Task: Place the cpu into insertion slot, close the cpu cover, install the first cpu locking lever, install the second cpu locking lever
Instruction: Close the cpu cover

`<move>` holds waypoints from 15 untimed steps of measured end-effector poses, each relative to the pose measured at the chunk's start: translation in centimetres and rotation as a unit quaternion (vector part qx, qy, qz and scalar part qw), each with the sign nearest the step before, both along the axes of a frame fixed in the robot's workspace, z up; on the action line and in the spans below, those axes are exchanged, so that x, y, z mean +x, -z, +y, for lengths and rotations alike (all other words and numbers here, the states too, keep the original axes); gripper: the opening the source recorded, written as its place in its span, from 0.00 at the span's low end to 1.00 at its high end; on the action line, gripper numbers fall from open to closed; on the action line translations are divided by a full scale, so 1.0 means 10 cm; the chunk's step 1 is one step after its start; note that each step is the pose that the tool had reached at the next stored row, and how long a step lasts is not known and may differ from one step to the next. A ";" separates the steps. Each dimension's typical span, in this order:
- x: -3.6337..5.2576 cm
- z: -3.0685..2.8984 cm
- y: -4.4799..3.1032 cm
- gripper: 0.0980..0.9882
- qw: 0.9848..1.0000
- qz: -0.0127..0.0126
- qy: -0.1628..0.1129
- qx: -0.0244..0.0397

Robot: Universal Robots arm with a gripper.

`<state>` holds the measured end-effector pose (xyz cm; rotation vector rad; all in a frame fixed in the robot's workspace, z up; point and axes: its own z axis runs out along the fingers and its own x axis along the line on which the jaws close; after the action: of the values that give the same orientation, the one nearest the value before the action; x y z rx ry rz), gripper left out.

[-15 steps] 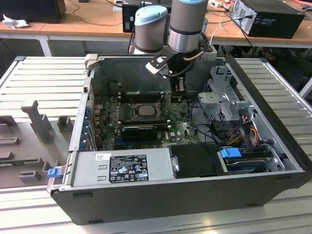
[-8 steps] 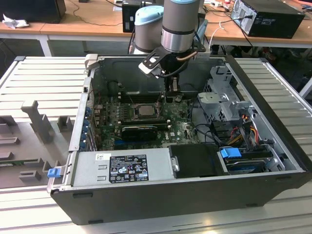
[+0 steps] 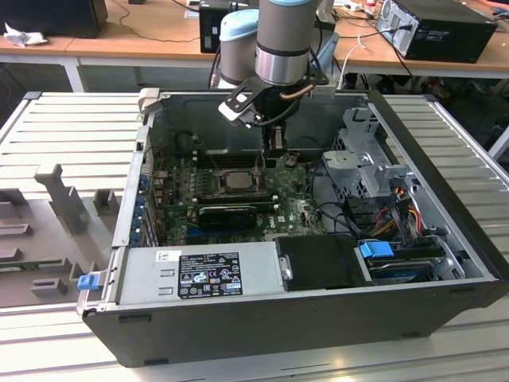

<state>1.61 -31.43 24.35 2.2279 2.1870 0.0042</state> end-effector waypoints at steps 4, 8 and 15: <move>-0.037 0.000 0.000 0.01 1.000 -0.001 0.000 0.000; -0.052 0.001 0.005 0.01 1.000 -0.001 0.000 0.000; -0.278 0.000 0.139 0.01 1.000 -0.001 -0.010 0.003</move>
<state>-1.17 -31.42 22.95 2.2090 2.2105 0.0126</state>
